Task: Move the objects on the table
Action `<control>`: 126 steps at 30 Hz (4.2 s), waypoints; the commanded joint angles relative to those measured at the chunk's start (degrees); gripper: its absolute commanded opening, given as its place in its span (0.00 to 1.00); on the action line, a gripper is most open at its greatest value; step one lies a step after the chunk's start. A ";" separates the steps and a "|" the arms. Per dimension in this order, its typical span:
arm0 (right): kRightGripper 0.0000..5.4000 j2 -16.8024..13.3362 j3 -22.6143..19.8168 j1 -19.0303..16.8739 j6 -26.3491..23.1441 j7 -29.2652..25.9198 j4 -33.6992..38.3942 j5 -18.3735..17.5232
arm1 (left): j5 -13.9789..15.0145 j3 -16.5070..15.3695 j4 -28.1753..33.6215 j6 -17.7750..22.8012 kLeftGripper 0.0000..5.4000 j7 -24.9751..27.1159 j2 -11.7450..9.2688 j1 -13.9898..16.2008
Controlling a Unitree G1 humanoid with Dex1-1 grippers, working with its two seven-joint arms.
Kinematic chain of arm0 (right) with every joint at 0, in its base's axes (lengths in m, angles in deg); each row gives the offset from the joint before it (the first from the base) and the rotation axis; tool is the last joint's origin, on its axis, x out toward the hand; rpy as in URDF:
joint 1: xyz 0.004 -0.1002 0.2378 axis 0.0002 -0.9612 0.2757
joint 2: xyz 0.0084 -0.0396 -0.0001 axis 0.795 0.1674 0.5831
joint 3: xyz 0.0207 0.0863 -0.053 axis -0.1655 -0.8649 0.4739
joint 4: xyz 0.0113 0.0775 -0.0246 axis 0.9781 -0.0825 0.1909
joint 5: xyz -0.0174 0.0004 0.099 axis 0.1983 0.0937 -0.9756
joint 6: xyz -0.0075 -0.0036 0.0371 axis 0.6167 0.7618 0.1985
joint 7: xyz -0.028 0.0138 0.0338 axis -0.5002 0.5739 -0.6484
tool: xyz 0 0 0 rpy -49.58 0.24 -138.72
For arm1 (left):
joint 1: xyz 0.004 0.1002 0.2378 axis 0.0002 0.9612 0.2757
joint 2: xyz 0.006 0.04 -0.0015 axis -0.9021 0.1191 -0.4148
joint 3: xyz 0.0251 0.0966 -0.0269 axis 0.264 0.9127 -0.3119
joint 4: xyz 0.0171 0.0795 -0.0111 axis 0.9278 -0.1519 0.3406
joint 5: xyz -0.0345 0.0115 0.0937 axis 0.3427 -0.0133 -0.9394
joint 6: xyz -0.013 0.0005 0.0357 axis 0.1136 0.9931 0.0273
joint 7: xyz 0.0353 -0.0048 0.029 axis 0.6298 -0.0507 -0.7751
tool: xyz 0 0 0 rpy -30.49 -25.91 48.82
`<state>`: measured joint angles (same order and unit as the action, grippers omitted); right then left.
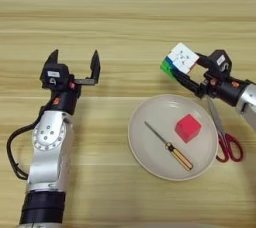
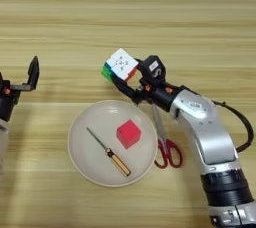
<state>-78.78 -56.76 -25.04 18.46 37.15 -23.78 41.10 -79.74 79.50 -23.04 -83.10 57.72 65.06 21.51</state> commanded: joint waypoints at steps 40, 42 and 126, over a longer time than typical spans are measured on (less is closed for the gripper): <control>0.62 -3.74 9.47 -6.95 -0.75 -2.85 -3.95 4.56 | -0.13 0.52 0.47 -0.12 1.00 -0.27 0.15 -0.42; 0.69 -3.55 9.37 -6.93 -0.69 -2.71 -4.00 4.53 | -0.09 0.49 0.47 -0.15 1.00 -0.22 0.13 -0.37; 0.99 -17.44 -12.22 -31.79 17.07 -22.00 -5.26 -4.33 | 0.22 -0.27 -2.31 -0.78 1.00 0.36 -0.40 -2.45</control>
<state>-95.09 -69.41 -56.38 34.40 14.87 -28.47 35.21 -79.79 79.28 -24.78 -83.18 57.87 64.98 19.78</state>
